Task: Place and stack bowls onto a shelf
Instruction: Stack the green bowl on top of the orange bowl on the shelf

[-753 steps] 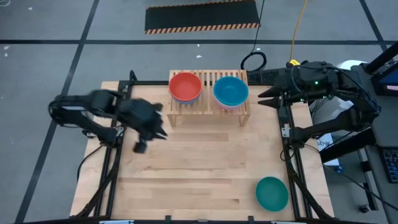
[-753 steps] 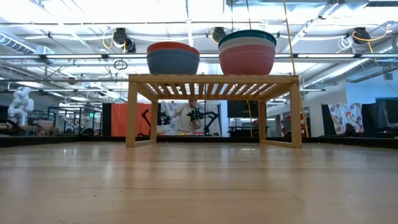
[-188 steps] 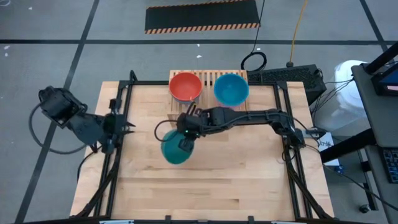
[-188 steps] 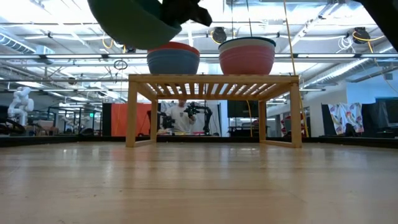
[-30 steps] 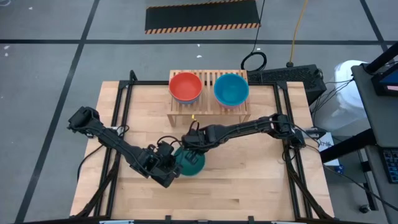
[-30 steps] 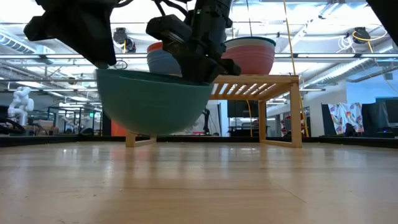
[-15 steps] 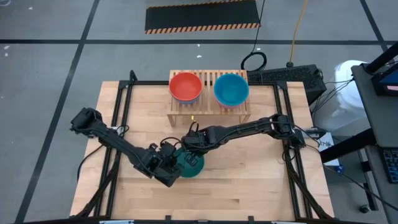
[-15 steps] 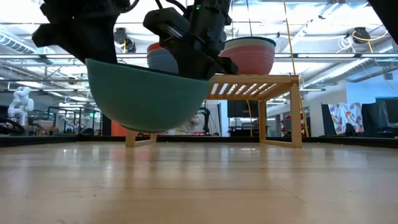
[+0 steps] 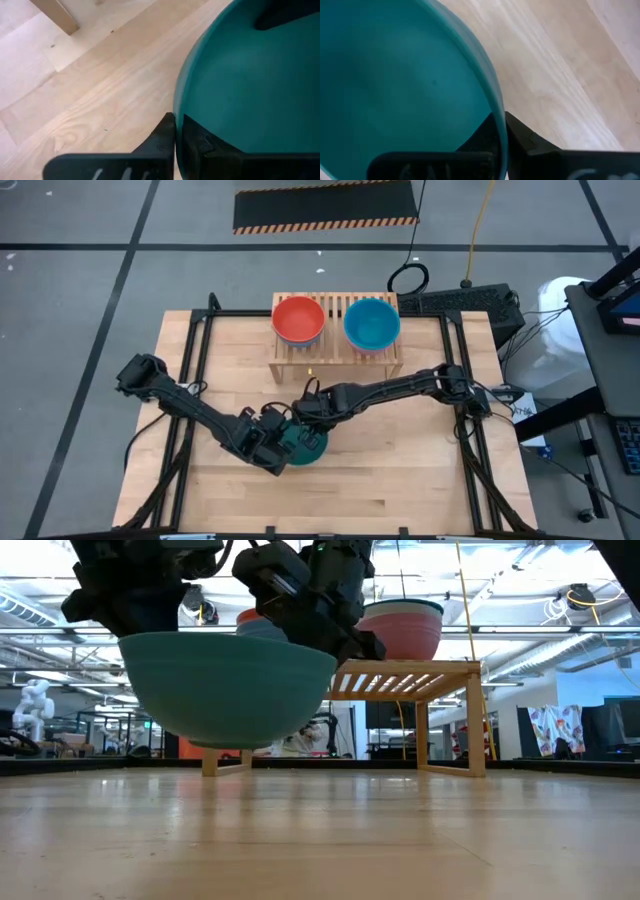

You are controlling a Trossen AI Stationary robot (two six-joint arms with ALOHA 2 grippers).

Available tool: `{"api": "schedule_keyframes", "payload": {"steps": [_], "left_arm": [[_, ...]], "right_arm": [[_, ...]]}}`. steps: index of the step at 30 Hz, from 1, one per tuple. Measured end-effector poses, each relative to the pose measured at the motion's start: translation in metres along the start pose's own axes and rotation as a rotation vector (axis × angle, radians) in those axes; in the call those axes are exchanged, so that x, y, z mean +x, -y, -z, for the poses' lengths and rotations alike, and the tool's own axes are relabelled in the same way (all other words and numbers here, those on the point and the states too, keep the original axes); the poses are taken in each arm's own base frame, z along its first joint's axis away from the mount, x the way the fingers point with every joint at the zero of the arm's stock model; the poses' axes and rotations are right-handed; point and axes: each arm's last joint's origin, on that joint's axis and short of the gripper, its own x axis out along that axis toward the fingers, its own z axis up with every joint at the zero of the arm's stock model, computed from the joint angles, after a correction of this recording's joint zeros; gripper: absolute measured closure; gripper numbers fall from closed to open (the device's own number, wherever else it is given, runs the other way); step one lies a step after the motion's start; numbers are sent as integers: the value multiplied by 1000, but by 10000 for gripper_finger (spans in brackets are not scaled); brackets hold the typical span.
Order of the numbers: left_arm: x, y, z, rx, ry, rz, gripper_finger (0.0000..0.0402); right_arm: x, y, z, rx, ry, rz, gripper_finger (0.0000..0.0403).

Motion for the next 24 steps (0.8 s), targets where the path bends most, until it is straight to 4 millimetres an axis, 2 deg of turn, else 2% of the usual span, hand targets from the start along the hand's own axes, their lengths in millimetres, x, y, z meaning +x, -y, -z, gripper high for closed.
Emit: {"api": "schedule_keyframes", "payload": {"steps": [11,14,18,24], "left_arm": [[-2,-3,2,29,-7,-30,394],[-2,-3,1,34,-3,-29,394],[-3,-4,1,40,-1,-29,394],[-2,-4,1,46,1,-27,394]], "right_arm": [[-4,-6,2,-248,4,-63,393],[-7,-5,1,-285,4,-77,378],[-7,-3,-2,-247,-19,-109,355],[-7,-4,-3,-336,-16,-137,318]]}}
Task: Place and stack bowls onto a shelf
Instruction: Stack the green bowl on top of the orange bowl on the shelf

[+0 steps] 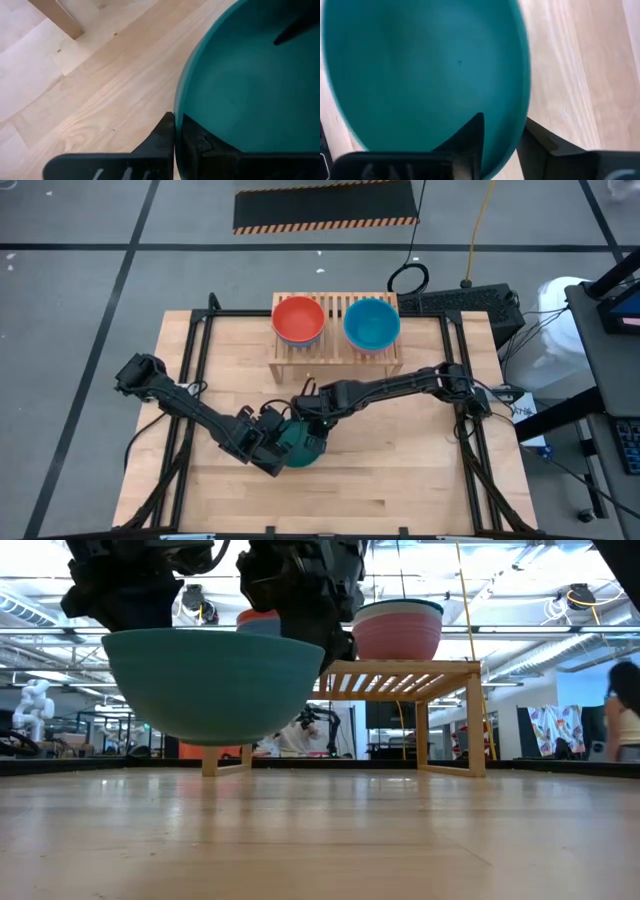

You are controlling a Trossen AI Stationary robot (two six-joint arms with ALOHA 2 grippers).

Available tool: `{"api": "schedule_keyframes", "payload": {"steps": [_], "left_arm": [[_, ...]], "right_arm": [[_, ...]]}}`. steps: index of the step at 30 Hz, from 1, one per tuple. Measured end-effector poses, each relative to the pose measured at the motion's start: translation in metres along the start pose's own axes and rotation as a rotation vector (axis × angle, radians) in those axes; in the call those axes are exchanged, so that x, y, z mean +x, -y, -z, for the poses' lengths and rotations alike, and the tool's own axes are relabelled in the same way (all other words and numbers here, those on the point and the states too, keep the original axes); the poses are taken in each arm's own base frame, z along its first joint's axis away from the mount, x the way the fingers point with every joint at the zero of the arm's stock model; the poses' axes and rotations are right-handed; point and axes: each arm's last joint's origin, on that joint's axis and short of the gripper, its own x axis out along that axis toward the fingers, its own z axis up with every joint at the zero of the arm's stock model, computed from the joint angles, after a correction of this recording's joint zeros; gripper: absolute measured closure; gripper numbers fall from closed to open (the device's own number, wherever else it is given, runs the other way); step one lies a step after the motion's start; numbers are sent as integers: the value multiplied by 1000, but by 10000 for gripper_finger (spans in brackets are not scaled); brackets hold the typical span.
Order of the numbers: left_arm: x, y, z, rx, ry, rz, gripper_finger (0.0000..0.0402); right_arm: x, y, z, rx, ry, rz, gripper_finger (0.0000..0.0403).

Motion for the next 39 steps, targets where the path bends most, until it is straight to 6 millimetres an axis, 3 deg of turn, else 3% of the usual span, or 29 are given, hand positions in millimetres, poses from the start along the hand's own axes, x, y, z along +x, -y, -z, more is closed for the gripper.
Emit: {"api": "schedule_keyframes", "payload": {"steps": [12,23,33,35,39], "left_arm": [[0,0,1,46,-4,5,394],[-1,1,-1,69,6,10,394],[-9,-1,-1,83,3,43,394],[-14,-4,-1,73,-5,58,394],[-25,-11,-2,83,-13,76,395]], "right_arm": [[1,-13,0,-198,31,-71,243],[-26,-14,2,-231,58,-107,238],[-35,-12,8,-227,17,-96,238],[-50,-13,11,-229,26,-99,238],[-126,-17,24,-258,165,-150,238]]}}
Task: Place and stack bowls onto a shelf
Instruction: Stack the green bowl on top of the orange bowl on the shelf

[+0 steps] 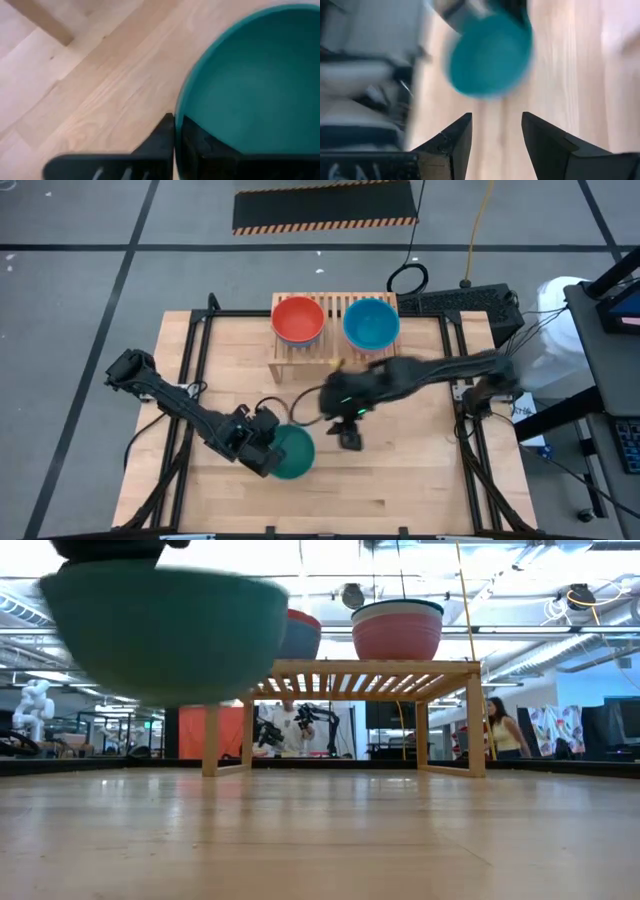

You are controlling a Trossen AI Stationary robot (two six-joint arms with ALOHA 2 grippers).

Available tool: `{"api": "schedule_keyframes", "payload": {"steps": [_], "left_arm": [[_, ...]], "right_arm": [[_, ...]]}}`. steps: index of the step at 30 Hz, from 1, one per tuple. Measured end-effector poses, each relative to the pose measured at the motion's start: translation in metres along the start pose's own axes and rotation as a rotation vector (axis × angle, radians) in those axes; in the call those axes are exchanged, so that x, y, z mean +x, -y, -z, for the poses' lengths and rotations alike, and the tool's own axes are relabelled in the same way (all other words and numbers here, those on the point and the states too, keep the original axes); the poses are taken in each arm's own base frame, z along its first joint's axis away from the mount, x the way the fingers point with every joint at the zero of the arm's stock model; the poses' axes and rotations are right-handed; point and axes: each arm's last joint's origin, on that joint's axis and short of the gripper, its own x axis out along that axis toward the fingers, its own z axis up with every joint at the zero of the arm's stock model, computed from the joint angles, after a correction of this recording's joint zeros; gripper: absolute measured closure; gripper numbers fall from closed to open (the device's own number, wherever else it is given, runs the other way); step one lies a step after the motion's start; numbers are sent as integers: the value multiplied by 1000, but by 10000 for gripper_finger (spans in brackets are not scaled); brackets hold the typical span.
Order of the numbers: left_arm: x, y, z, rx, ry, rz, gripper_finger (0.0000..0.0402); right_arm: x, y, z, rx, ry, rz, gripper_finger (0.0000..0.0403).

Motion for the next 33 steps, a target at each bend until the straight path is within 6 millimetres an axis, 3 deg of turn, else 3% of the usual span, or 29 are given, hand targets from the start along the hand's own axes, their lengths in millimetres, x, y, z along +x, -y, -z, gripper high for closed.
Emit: {"api": "schedule_keyframes", "payload": {"steps": [4,7,11,13,18,22,33], "left_arm": [[-7,-10,1,5,-2,-46,395],[-14,-16,1,-2,-9,-57,395],[-21,-23,0,-11,-9,-66,395],[-27,-28,-2,-14,-5,-58,395],[-41,-39,-7,-37,29,-25,395],[-52,-49,-10,-50,48,-9,395],[-80,-75,-35,-66,106,74,395]], "right_arm": [[-29,-5,6,-17,42,9,238],[-34,-5,7,-11,73,57,238],[-87,-16,16,-36,207,59,238],[-99,-18,20,-41,222,50,238],[-106,-21,27,-45,224,69,238],[-131,-25,36,-57,273,80,238],[-141,-25,53,-58,190,95,245]]}}
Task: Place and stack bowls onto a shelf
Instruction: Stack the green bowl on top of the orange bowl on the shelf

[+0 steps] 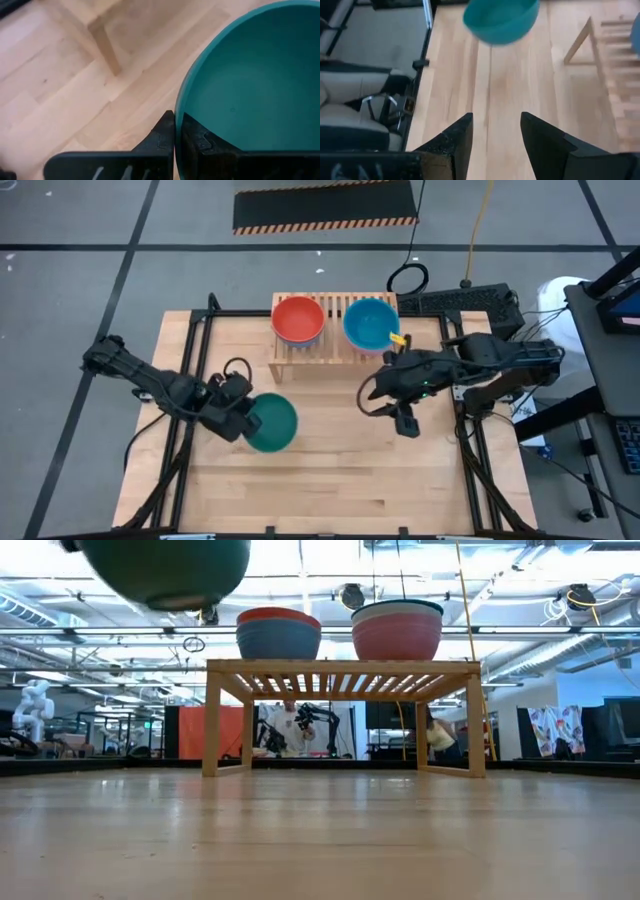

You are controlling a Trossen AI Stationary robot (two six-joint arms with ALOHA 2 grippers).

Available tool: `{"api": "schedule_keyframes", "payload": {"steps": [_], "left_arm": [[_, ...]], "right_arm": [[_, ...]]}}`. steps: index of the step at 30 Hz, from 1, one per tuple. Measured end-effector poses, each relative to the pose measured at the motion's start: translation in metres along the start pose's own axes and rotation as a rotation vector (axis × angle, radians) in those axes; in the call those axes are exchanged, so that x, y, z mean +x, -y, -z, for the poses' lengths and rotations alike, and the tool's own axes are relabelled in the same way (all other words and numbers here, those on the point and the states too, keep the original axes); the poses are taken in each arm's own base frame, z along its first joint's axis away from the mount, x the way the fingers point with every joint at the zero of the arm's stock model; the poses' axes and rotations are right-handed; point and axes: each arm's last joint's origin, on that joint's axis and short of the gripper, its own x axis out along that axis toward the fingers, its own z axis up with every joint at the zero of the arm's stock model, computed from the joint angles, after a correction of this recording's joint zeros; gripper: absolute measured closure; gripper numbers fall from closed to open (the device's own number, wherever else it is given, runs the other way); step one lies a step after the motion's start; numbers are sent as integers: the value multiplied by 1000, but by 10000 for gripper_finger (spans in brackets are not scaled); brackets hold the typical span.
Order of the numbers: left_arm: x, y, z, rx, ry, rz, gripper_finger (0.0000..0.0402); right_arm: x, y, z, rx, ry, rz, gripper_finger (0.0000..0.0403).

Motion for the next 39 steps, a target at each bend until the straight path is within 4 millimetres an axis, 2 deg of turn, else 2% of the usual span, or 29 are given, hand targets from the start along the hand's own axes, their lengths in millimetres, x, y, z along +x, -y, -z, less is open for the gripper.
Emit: {"api": "schedule_keyframes", "payload": {"steps": [5,11,21,30,39], "left_arm": [[-21,0,-25,34,57,60,395],[-47,-5,-57,63,147,112,395],[-81,-30,-112,48,275,135,395],[-87,-53,-165,69,254,133,395],[-63,-80,-218,85,161,99,395]], "right_arm": [[5,1,3,2,-50,12,286],[1,0,4,-1,-48,8,333],[2,0,5,-6,-56,8,358],[1,1,8,-5,-90,15,358],[1,1,8,-5,-90,15,358]]}}
